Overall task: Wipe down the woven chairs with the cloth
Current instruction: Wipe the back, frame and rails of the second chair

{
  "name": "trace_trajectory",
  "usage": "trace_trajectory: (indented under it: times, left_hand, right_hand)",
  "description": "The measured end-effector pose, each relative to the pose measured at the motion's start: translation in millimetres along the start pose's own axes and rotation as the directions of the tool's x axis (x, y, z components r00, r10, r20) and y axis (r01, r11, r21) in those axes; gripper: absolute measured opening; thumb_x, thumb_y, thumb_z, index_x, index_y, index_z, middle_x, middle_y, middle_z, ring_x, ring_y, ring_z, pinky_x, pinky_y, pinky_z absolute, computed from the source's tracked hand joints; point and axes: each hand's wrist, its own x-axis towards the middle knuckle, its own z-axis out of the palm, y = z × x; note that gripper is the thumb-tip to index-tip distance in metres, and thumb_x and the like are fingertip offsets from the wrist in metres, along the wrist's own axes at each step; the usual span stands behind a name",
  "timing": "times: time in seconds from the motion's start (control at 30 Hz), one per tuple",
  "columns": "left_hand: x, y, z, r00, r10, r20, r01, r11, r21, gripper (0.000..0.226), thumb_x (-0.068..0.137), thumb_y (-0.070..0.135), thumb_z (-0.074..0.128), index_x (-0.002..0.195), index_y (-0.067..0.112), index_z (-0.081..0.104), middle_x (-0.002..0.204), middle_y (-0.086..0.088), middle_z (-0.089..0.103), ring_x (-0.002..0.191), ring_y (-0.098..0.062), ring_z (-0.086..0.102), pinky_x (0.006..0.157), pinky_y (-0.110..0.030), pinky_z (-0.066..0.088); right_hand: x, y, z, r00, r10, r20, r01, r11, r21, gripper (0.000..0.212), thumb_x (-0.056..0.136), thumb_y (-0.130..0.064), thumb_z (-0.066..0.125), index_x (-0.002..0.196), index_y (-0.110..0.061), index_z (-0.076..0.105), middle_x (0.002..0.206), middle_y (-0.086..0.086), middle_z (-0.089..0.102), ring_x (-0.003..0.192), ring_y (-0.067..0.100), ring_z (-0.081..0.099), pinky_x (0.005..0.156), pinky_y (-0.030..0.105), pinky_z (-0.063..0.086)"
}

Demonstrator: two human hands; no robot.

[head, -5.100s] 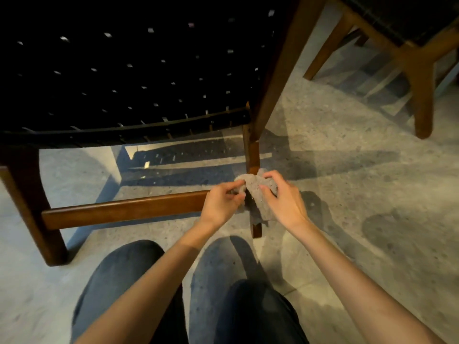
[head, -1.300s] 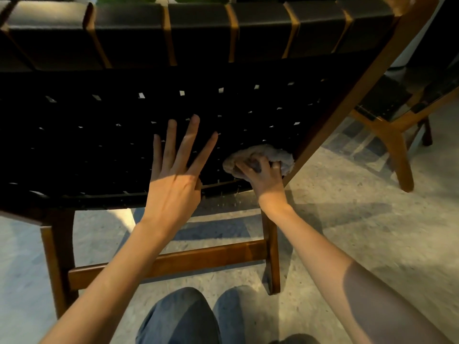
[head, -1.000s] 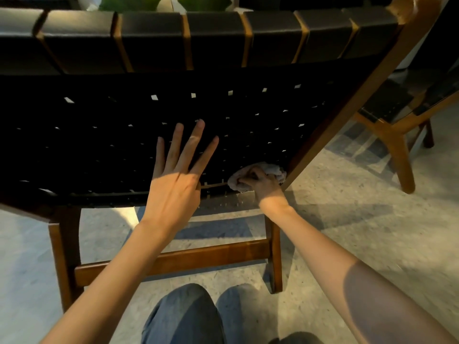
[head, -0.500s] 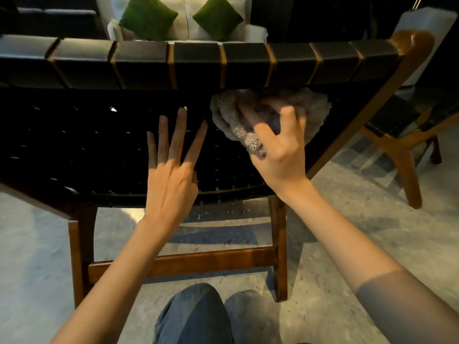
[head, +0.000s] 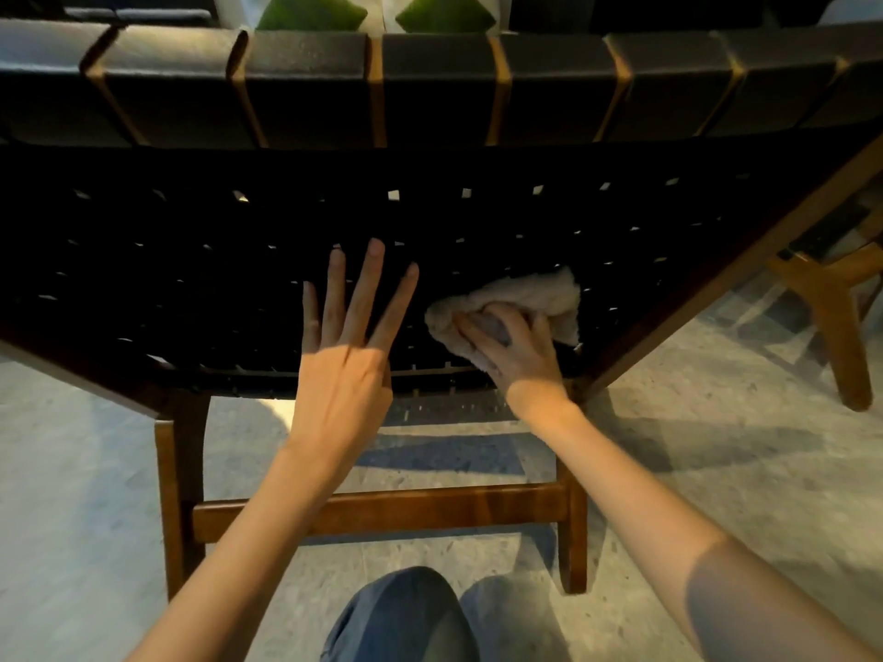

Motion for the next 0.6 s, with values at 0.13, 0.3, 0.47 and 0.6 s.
trace_trajectory:
  times: [0.13,0.3,0.47,0.6]
  left_hand:
    - [-3.7,-4.4,-1.4,0.999,0.026,0.021,-0.027,0.999,0.021,0.088,0.077,-0.009,0.063,0.150,0.018,0.022,0.155,-0.011,0.005,0.143,-0.036,0.002,0.114,-0.059,0.012]
    - [-6.7,-4.7,-7.5,0.999,0.025,0.037,-0.025,1.000,0.004,0.091,0.073,-0.015,0.060,0.150,0.015,0.021,0.156,-0.011,0.006,0.143,-0.038,0.005,0.115,-0.058,0.012]
    - [-6.6,-9.1,-18.2,0.997,-0.049,-0.057,0.046,0.997,-0.059,0.085,0.079,-0.011,0.059,0.148,0.008,0.014,0.155,-0.016,0.008,0.143,-0.033,-0.003,0.117,-0.054,0.005]
    - [-1.9,-18.0,-21.3,0.990,-0.103,-0.097,0.096,0.993,-0.074,0.089,0.080,-0.008,0.060,0.150,0.012,0.008,0.156,-0.013,0.000,0.144,-0.030,-0.011,0.118,-0.052,0.000]
  right_hand:
    - [-22.5,-6.5,35.2,0.827,0.079,0.557,0.035,0.981,-0.192,0.053,0.090,-0.012,0.060,0.140,-0.026,0.047,0.146,0.011,0.036,0.114,0.039,0.046,0.092,0.041,0.047]
    - [-24.1,-3.0,44.1,0.704,-0.019,0.709,0.105,0.991,-0.078,0.047,0.103,-0.023,0.032,0.148,-0.037,0.027,0.156,0.001,0.020,0.132,0.033,0.033,0.106,0.041,0.032]
    - [-25.3,-26.6,-36.4,0.916,-0.086,0.391,0.055,0.995,0.089,0.036,0.089,0.005,0.047,0.114,-0.008,0.068,0.116,0.020,0.064,0.109,0.040,0.052,0.082,0.041,0.053]
    - [7.9,-37.9,-87.1,0.947,-0.181,-0.265,0.213,0.972,0.098,0.038,0.085,0.015,0.058,0.118,-0.003,0.063,0.106,0.012,0.059,0.089,0.030,0.045,0.070,0.036,0.049]
